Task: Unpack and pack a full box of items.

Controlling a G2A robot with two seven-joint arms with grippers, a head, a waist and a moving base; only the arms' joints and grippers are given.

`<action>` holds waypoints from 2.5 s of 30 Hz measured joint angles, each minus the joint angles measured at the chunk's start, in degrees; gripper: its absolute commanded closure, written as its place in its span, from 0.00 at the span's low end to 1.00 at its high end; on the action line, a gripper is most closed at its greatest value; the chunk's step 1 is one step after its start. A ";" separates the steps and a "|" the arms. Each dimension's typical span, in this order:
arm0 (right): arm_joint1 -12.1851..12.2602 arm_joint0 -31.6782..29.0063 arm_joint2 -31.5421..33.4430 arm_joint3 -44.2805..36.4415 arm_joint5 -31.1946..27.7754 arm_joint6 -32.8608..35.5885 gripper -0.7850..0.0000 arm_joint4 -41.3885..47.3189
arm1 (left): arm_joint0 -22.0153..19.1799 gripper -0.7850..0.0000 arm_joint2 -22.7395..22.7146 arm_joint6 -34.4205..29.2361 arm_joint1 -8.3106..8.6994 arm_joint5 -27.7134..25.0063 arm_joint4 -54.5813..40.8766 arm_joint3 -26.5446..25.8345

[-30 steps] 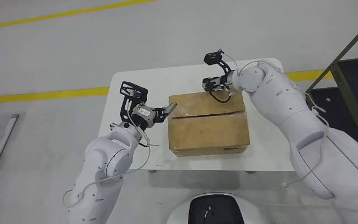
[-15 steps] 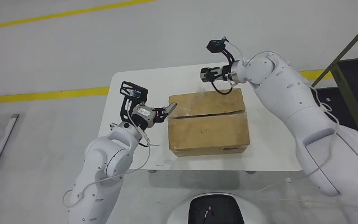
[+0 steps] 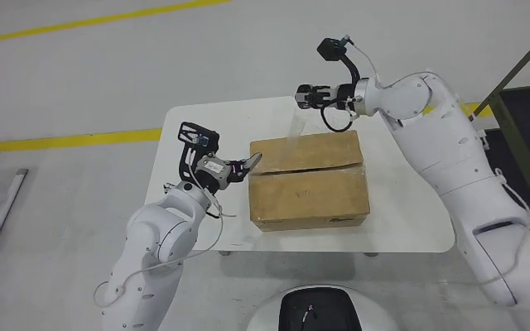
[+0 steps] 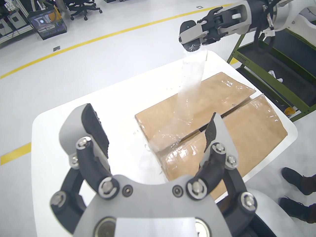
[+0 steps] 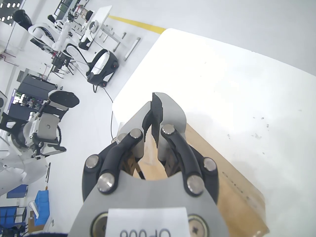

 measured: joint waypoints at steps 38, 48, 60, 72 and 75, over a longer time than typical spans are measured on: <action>7.36 -32.40 15.97 -37.14 -3.46 -5.96 1.00 -6.14 | -2.07 0.99 5.09 -1.68 -1.33 -2.80 3.18 3.72; 7.69 -33.93 15.78 -31.45 -11.73 -11.41 1.00 0.48 | -3.43 1.00 6.33 -2.29 -1.83 -3.15 2.84 5.05; 7.76 -34.46 15.50 -31.55 -10.16 -12.93 1.00 -0.15 | -3.47 1.00 6.36 -2.41 -1.87 -3.28 2.60 5.11; 8.01 -38.18 15.15 -31.12 -18.29 -24.44 1.00 -4.14 | -5.10 1.00 10.72 -2.07 -2.89 -4.42 2.74 8.76; 8.13 -38.39 15.05 -30.39 -17.84 -25.28 1.00 -5.72 | -6.62 1.00 12.25 -2.76 -3.29 -4.73 3.07 10.21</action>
